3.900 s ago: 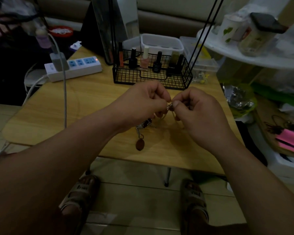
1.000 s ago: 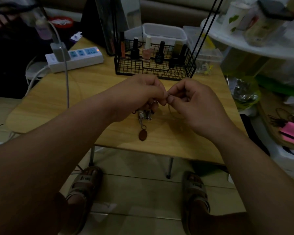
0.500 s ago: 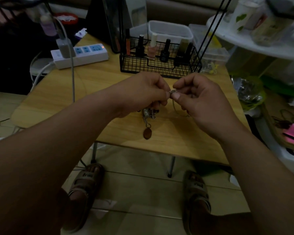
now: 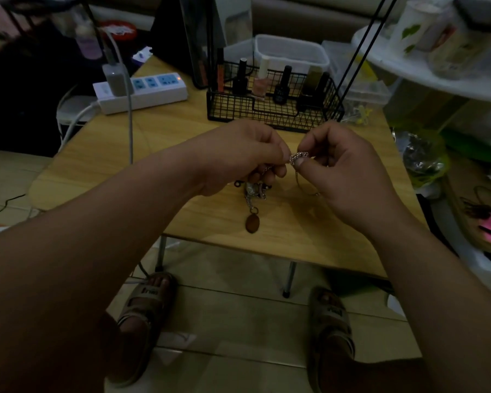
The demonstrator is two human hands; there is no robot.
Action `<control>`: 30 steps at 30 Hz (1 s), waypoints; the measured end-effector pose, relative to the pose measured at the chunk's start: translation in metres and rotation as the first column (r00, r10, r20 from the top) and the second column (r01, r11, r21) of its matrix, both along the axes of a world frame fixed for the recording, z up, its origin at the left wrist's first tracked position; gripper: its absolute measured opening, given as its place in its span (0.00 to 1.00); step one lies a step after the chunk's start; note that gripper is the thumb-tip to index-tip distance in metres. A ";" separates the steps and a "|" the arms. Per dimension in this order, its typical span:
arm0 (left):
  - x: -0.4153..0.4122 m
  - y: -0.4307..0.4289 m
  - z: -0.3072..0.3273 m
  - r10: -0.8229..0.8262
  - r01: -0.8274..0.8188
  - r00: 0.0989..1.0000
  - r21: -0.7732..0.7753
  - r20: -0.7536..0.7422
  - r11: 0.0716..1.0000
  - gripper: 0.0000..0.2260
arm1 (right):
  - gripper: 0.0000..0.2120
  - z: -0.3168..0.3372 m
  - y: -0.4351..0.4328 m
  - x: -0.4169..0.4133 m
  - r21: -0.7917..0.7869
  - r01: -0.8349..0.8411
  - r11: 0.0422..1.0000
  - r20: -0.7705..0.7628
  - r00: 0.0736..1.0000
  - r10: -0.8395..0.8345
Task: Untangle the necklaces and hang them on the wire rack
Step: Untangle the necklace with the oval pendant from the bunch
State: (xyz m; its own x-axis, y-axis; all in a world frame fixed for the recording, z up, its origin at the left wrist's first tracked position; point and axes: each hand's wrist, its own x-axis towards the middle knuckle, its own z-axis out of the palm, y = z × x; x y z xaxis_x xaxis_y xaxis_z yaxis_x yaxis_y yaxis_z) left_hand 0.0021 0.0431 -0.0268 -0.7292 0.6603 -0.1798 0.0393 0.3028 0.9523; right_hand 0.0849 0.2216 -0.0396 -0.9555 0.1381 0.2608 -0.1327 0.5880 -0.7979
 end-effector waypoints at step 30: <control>0.009 0.005 0.002 0.085 -0.078 0.931 0.032 -0.355 0.996 0.01 | 0.02 0.005 -0.007 -0.001 -0.290 -0.035 0.956 0.210 0.973 0.099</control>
State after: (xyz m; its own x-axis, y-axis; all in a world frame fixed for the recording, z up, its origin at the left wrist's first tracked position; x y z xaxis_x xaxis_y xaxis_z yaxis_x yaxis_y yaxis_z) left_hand 0.0115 0.0480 -0.0252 -0.7948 0.5965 0.1114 0.3518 0.3033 0.8856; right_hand 0.0839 0.2148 -0.0343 -0.9940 0.1090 0.0025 0.0339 0.3303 -0.9433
